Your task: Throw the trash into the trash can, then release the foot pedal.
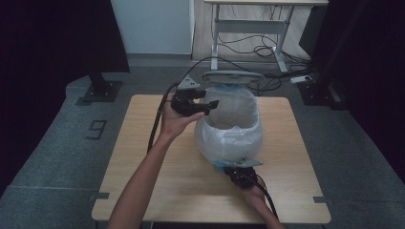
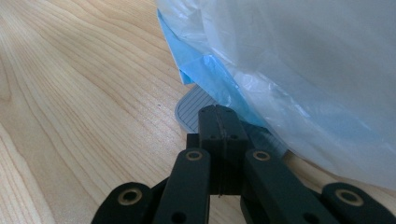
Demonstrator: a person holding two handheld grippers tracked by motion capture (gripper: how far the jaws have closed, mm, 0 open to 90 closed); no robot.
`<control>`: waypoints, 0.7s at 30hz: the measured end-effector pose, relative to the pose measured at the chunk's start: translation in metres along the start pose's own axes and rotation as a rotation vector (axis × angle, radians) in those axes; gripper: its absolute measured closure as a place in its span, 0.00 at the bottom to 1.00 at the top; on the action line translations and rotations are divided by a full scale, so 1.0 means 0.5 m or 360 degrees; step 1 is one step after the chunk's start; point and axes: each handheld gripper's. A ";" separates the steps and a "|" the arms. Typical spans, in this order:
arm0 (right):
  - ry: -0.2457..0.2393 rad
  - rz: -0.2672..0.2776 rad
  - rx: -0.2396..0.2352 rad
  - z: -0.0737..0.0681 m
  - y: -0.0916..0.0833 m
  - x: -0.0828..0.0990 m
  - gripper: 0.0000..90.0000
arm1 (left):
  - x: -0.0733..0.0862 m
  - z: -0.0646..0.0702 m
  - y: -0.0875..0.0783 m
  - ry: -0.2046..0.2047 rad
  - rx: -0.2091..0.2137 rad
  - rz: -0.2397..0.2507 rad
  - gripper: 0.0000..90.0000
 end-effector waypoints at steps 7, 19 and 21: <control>0.0001 0.0000 -0.0002 0.000 0.000 0.000 0.99 | 0.021 -0.010 -0.025 -0.0005 -0.0036 0.0005 0.40; -0.0006 0.0014 0.0026 -0.007 -0.002 0.000 0.96 | 0.061 -0.020 -0.059 -0.0014 -0.0069 0.0021 0.40; -0.0009 0.0021 0.0029 -0.008 -0.002 0.000 0.95 | 0.068 -0.022 -0.064 -0.0020 -0.0073 0.0023 0.40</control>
Point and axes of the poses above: each handheld gripper's, and its own axes: y roughly forward along the jaws, x roughly out of its underside, z roughly to its right, and after that the axes turned 2 degrees about x, right-handed
